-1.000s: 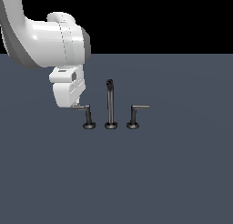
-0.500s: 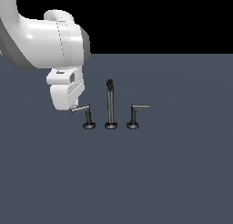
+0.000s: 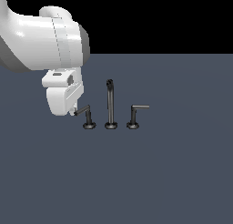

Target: Turn on the faucet by rotating a designated handle.

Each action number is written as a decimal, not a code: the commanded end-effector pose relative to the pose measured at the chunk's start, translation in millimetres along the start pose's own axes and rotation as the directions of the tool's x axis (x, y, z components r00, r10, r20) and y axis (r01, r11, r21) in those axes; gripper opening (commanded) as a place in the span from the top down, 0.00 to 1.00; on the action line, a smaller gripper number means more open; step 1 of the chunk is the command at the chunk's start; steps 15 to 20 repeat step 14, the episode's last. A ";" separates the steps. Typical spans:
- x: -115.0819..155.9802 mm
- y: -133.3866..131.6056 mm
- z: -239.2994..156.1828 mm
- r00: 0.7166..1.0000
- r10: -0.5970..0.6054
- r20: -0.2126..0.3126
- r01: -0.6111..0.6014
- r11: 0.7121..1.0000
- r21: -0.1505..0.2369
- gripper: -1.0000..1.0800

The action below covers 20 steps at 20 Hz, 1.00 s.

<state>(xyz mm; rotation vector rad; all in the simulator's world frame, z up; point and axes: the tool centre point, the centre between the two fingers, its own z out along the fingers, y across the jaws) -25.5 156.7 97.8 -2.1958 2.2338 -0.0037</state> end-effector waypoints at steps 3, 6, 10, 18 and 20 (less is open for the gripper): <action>9.1 6.7 -0.1 1.000 -0.001 -0.001 0.001 1.000 -0.002 1.00; 18.6 13.0 -0.2 1.000 -0.002 -0.002 0.001 1.000 -0.004 1.00; 31.3 21.5 -0.4 1.000 -0.002 -0.004 0.002 1.000 -0.006 1.00; 41.0 27.8 -0.6 1.000 -0.003 -0.005 0.003 1.000 -0.008 1.00; 41.0 27.8 -0.6 1.000 -0.003 -0.005 0.003 1.000 -0.008 1.00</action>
